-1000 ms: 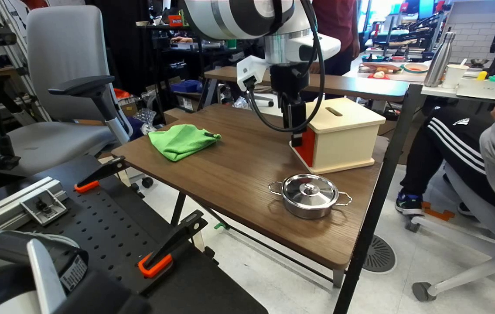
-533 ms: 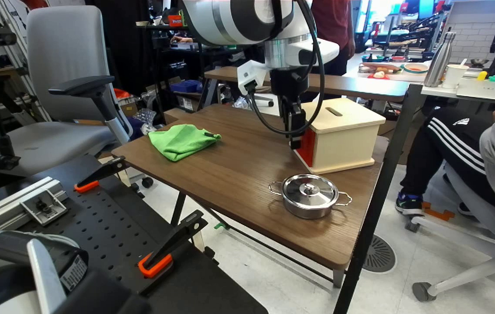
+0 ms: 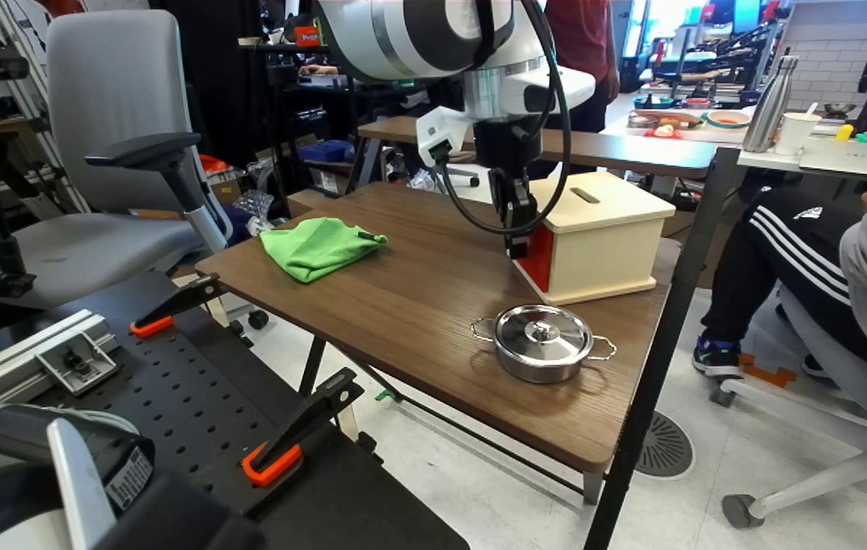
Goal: Open the drawer
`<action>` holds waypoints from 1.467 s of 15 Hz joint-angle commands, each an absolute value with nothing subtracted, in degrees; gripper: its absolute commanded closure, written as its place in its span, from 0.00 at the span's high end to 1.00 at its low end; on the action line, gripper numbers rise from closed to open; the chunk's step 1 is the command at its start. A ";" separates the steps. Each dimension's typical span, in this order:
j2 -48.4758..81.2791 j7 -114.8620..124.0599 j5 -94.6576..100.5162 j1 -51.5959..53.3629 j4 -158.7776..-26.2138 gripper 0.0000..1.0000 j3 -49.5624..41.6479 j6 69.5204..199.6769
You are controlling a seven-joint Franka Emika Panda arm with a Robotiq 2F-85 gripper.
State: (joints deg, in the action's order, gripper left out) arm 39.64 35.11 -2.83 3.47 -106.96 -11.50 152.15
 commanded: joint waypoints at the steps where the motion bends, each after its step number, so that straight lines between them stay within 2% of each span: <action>1: 39.37 34.39 -2.77 4.31 -107.82 0.07 -12.07 151.38; 11: 34.85 28.38 -4.01 2.74 -111.32 0.07 -8.90 143.31; 22: 36.12 27.82 -3.39 3.38 -111.83 0.07 -8.62 142.74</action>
State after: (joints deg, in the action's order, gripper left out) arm 35.87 29.29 -2.87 3.40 -111.16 -9.28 145.13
